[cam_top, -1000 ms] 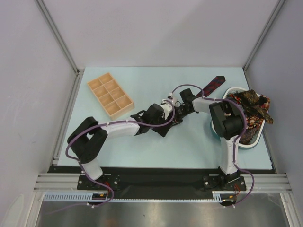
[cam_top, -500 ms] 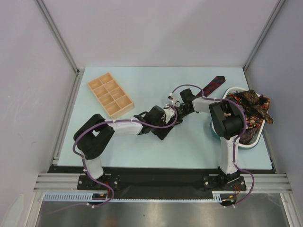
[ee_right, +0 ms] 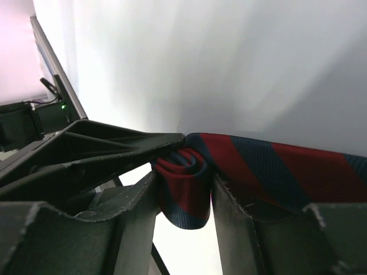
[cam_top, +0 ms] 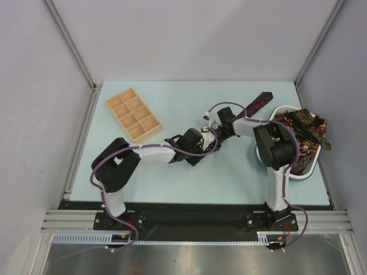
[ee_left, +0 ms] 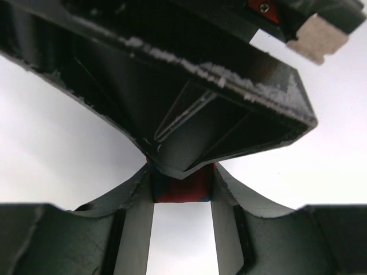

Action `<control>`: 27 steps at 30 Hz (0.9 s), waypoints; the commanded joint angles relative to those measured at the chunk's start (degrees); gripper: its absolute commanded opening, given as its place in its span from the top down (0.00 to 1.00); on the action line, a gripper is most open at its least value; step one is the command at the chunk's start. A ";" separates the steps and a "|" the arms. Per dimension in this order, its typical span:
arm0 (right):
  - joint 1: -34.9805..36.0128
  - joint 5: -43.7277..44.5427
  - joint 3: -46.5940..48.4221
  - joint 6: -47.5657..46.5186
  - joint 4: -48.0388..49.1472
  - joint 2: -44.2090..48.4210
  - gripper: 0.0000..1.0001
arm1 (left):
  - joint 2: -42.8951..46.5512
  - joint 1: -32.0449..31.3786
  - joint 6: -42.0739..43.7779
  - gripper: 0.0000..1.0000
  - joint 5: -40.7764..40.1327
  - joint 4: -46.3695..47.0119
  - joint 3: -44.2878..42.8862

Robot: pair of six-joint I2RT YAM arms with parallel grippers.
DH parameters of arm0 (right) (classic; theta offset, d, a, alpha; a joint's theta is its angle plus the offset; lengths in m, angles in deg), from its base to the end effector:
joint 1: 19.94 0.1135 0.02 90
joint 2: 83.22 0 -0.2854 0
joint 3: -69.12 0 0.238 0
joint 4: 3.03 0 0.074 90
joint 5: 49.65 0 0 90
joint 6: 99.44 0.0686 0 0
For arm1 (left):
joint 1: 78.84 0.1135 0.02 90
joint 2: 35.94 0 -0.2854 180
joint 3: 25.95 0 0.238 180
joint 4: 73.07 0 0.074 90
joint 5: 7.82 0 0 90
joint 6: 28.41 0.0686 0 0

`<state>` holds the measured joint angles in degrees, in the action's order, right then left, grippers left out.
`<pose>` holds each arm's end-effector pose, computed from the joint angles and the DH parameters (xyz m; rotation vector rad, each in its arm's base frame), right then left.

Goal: Roll the ties
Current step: Roll the tie

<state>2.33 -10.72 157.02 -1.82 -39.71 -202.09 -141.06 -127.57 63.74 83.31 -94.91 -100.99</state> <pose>0.3559 0.2034 0.1326 -0.5925 2.6256 1.3734 0.2551 -0.2928 0.1575 1.0877 2.2667 -0.3658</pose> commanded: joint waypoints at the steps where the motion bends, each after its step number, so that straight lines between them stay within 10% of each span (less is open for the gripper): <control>1: -0.46 7.91 -1.22 0.20 2.48 1.88 0.52 | -0.17 -1.19 0.75 0.57 0.81 -2.25 -0.29; 11: -1.69 10.90 -3.50 2.31 3.45 4.43 0.48 | -0.61 -1.19 0.40 0.58 -0.95 -3.04 -0.81; 18: -1.35 9.50 -3.78 2.40 4.51 4.26 0.78 | -1.05 -1.19 0.31 0.57 -2.27 -2.95 -1.16; 27: -0.99 8.71 -3.16 1.70 4.07 3.21 0.83 | 0.00 -1.19 0.22 0.29 -2.88 -3.21 -4.67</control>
<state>1.47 -4.51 153.15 1.28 -36.59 -198.50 -141.06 -128.22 63.61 81.14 -96.68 -102.07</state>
